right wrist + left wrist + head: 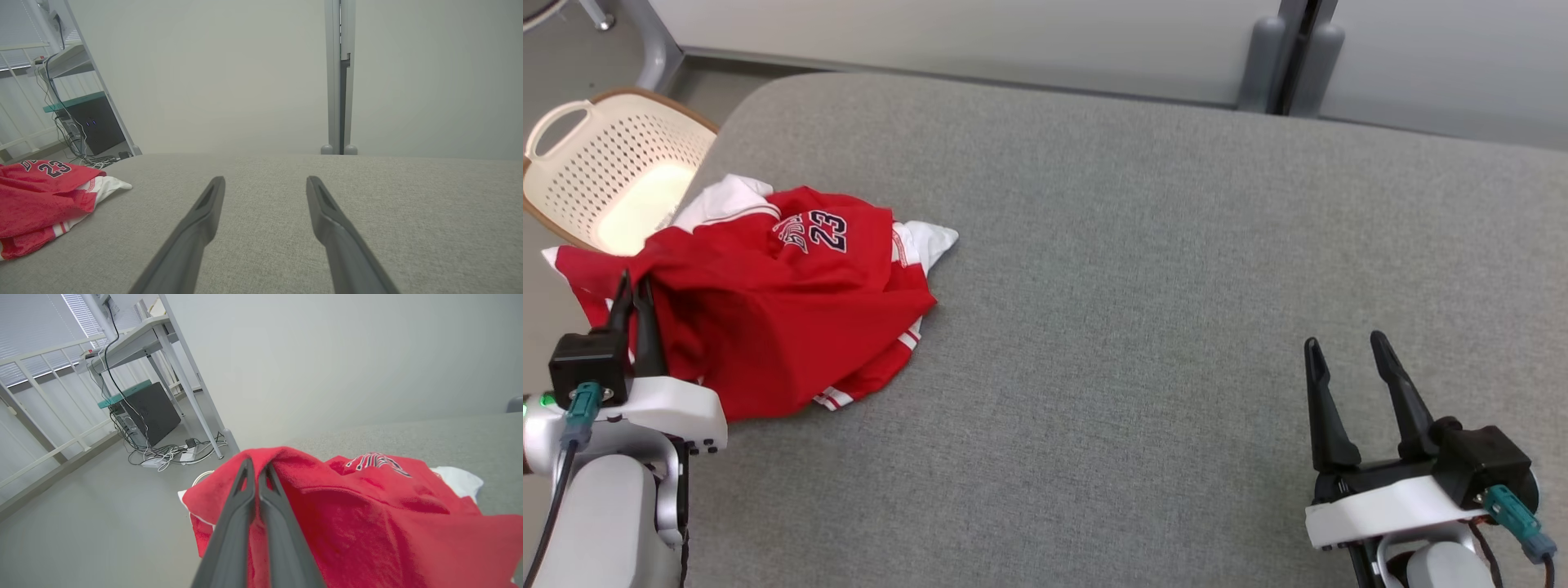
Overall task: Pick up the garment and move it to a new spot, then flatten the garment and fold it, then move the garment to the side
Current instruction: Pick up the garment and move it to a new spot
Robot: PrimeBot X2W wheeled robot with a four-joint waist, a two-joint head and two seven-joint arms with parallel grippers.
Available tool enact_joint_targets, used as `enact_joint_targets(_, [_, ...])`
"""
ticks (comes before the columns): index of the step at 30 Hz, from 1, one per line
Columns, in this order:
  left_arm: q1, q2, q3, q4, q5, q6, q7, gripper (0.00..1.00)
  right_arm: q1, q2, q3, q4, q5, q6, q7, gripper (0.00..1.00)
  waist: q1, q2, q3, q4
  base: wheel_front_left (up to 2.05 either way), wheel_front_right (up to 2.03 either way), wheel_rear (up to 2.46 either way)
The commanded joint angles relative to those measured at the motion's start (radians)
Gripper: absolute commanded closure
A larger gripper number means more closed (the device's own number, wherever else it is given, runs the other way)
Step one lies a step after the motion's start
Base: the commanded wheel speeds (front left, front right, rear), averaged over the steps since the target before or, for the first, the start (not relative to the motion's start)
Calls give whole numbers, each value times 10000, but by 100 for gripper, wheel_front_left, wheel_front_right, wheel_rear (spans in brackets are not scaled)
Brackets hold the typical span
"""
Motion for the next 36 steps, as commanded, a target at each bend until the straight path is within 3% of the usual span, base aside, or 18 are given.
enact_joint_targets(1, [207,117,40,-569,134,91,-5,100,124,-26,23,35,121,0,-14,0,0,0,-400,39,0,0,0])
enact_joint_targets(13, [1007,362,-435,-4711,672,-3,35,100,352,-29,284,149,848,0,-14,0,0,0,-1604,-442,0,0,0])
enact_joint_targets(20, [797,335,-1160,-6258,954,-296,926,100,482,-26,350,147,1103,0,-14,0,0,0,-1894,-1209,0,0,0])
enact_joint_targets(27, [488,46,-2192,-7030,1179,-716,2190,100,325,-24,395,72,1248,0,-14,0,0,0,-1826,-2362,0,0,0])
enact_joint_targets(36, [-1037,-525,-3500,-6113,1454,-1385,2795,100,-318,-19,502,-99,1534,0,-14,0,0,0,-806,-4481,0,0,0])
